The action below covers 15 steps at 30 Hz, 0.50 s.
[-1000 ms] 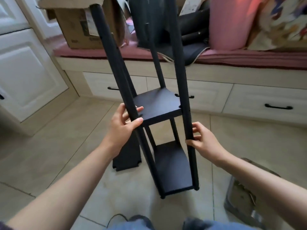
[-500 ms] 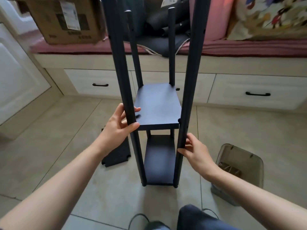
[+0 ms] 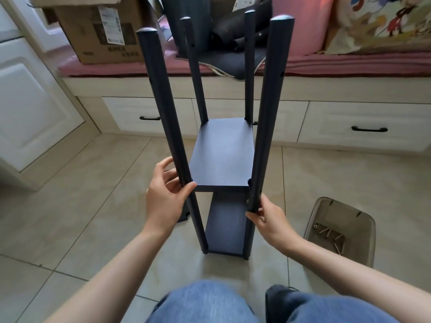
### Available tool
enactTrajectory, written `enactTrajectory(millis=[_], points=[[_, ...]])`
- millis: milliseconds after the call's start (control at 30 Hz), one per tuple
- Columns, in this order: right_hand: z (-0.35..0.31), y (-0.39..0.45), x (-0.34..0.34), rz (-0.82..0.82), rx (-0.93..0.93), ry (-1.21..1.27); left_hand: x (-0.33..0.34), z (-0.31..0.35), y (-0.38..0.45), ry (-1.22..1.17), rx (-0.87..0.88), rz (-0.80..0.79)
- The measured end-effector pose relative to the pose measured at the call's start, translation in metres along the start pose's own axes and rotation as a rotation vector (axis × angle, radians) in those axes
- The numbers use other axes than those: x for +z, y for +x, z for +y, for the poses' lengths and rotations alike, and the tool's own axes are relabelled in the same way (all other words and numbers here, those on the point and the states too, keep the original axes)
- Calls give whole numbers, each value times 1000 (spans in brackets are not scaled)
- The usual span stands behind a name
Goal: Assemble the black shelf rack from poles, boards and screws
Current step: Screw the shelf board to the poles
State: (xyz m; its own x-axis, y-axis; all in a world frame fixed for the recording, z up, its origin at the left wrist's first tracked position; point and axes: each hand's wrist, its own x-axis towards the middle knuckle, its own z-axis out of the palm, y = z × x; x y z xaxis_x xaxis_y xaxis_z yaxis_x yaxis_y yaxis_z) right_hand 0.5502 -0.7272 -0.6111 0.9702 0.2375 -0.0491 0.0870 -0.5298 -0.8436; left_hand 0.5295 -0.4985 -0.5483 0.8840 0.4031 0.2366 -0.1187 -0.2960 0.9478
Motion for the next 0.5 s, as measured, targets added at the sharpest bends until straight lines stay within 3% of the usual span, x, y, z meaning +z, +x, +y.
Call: enactTrajectory(millis=[67, 133, 200, 300, 400, 500], points=[[0, -3, 3, -12, 23, -18, 0, 5, -16, -11, 48, 126], [0, -6, 7, -19, 44, -42, 0, 8, -31, 92, 247, 225], [1, -9, 10, -28, 50, -61, 2, 11, -42, 215, 482, 195], [2, -13, 13, -41, 51, -73, 13, 16, -39, 391, 734, -121], [4, -12, 12, -33, 48, -57, 35, 11, -25, 833, 756, -574], [7, -11, 8, -24, 24, -56, 53, -5, -8, 1159, 725, -658]])
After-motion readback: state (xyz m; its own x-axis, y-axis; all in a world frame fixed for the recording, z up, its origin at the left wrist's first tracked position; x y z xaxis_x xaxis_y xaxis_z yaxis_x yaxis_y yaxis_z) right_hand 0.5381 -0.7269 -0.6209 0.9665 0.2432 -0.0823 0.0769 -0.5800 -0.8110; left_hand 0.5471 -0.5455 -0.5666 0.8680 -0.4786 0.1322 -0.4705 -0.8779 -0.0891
